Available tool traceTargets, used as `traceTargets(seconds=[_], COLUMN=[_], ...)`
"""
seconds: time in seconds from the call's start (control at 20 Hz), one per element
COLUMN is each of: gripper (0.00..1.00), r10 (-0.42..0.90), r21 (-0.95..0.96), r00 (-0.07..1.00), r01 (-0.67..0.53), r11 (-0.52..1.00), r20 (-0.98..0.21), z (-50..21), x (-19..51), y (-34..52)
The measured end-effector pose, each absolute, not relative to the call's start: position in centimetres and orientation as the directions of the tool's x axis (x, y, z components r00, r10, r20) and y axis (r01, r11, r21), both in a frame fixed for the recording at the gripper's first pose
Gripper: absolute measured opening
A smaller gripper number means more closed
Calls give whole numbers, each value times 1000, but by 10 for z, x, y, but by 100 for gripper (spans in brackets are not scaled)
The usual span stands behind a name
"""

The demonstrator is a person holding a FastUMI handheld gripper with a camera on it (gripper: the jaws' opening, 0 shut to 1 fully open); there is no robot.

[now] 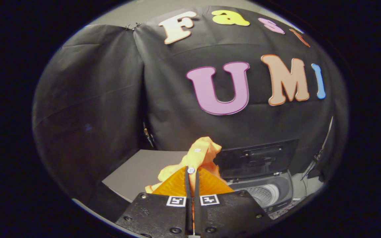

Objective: Put the clothes into the washing machine and then close the washing machine lid.

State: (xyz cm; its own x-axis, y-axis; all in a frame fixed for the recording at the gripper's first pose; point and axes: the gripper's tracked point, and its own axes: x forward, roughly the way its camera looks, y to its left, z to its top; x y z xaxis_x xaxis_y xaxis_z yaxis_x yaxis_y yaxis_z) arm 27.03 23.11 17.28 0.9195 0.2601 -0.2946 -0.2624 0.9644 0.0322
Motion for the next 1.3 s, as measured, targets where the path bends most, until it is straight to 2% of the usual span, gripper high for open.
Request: traceTargets(seconds=[0.35,0.9,1.05,1.3], gripper=[2,2,2,2], r10=[125,33,35,17], r21=[-55,-35,38,38], r00=[957,885,872,841], r01=[-144,-56,-19,4], r11=[988,998,999,999], r20=[-263,-465,-489,-541], z=[165,-29,-72,-114], x=[290,340,349,372], y=[110,23,12,12])
